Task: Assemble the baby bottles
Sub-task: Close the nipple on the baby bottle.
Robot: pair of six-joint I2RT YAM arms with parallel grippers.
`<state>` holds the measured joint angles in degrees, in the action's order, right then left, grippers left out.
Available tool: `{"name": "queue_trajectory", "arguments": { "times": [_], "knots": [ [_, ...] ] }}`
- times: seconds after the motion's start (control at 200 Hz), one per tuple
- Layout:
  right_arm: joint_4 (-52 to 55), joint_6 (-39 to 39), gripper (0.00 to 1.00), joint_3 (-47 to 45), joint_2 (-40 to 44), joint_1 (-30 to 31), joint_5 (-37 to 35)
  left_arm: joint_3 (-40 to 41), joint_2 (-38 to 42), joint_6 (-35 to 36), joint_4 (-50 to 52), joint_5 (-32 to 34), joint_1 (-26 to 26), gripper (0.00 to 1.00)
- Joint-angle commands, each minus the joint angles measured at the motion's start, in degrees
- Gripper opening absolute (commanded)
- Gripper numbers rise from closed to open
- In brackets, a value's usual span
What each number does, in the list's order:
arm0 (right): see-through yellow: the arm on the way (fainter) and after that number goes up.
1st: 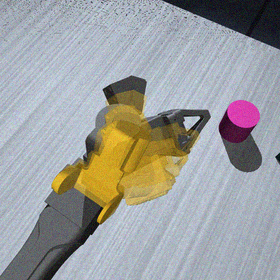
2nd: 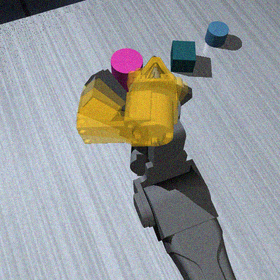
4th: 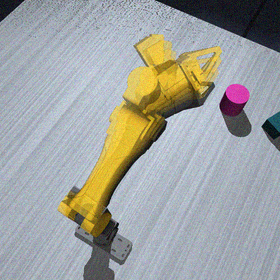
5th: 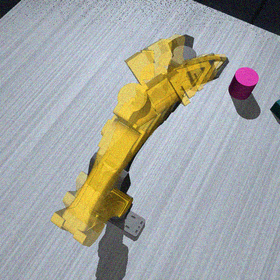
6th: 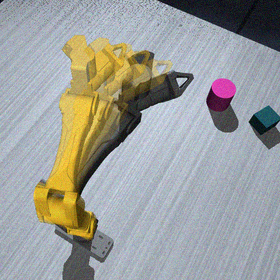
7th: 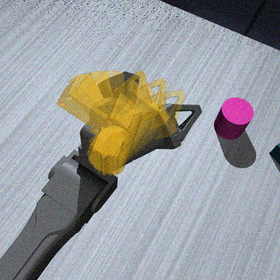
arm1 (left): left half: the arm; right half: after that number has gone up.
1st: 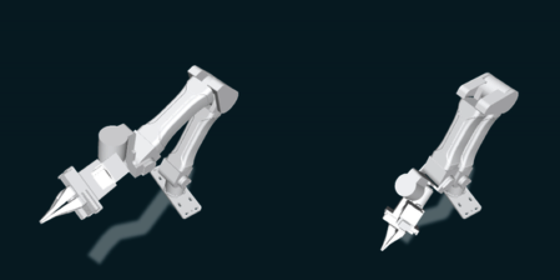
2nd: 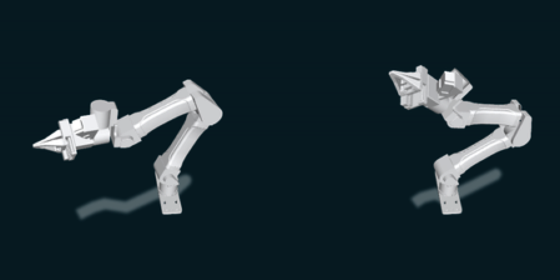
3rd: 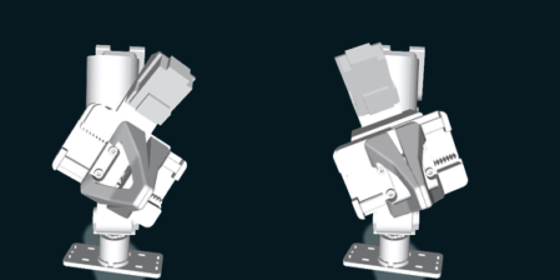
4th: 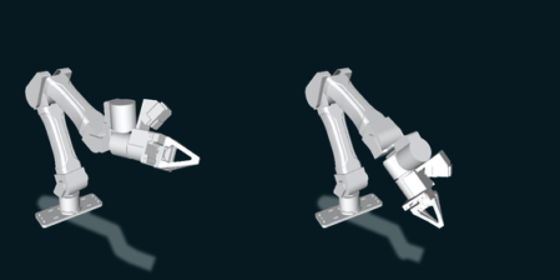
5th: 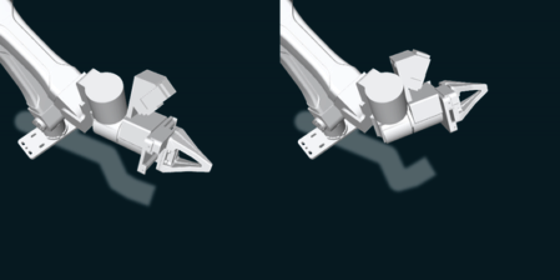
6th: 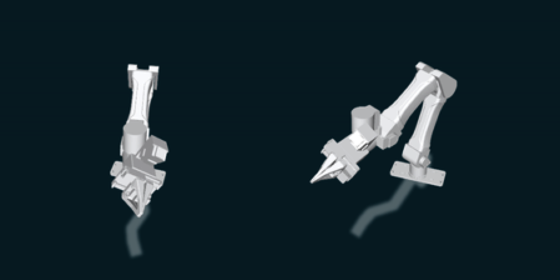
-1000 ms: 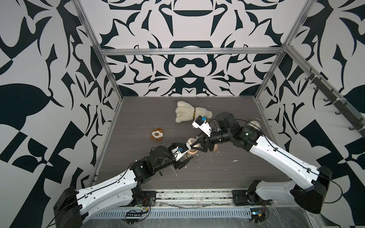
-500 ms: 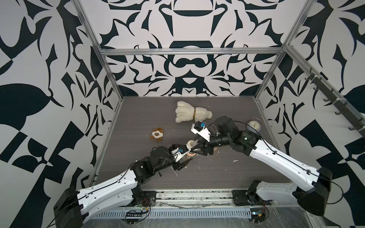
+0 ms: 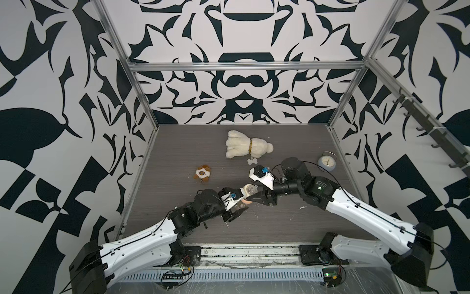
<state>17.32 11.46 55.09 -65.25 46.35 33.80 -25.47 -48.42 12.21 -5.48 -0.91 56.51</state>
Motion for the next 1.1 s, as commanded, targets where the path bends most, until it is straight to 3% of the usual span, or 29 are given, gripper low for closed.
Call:
{"name": "queue_trajectory", "arguments": {
  "times": [0.0, 0.445, 0.615, 0.735, 0.86, 1.005, 1.095],
  "knots": [
    [5.88, -2.60, 0.05, 0.14, -3.74, 1.53, 11.80, -1.95, 0.26, -1.48, -8.54, 2.96, -1.21, 0.00],
    [-1.33, -5.49, 0.02, -6.01, 3.84, 1.52, 0.95, -2.47, -0.70, -1.84, -9.83, 3.65, -1.26, 0.00],
    [-13.61, -14.99, 0.03, -10.93, 4.36, 1.51, 1.46, -2.40, -0.64, -1.77, -10.75, 4.55, -1.23, 0.00],
    [-13.68, -18.83, 0.00, -10.00, 2.19, 1.51, 0.94, -2.82, -1.70, -1.40, -10.62, 4.51, -1.23, 0.00],
    [-13.45, -21.14, 0.00, -10.16, 2.75, 1.93, -2.91, -2.65, -2.54, -1.56, -11.88, 4.96, -1.23, 0.00],
    [-16.09, -19.99, 0.00, -13.95, 6.87, 5.44, -14.22, -2.46, -3.12, -1.67, -12.98, 6.96, -1.23, 0.00],
    [-16.42, -19.44, 0.00, -14.94, 7.42, 7.06, -16.22, -2.41, -3.24, -1.82, -13.16, 7.05, -1.23, 0.00]
  ]
}}
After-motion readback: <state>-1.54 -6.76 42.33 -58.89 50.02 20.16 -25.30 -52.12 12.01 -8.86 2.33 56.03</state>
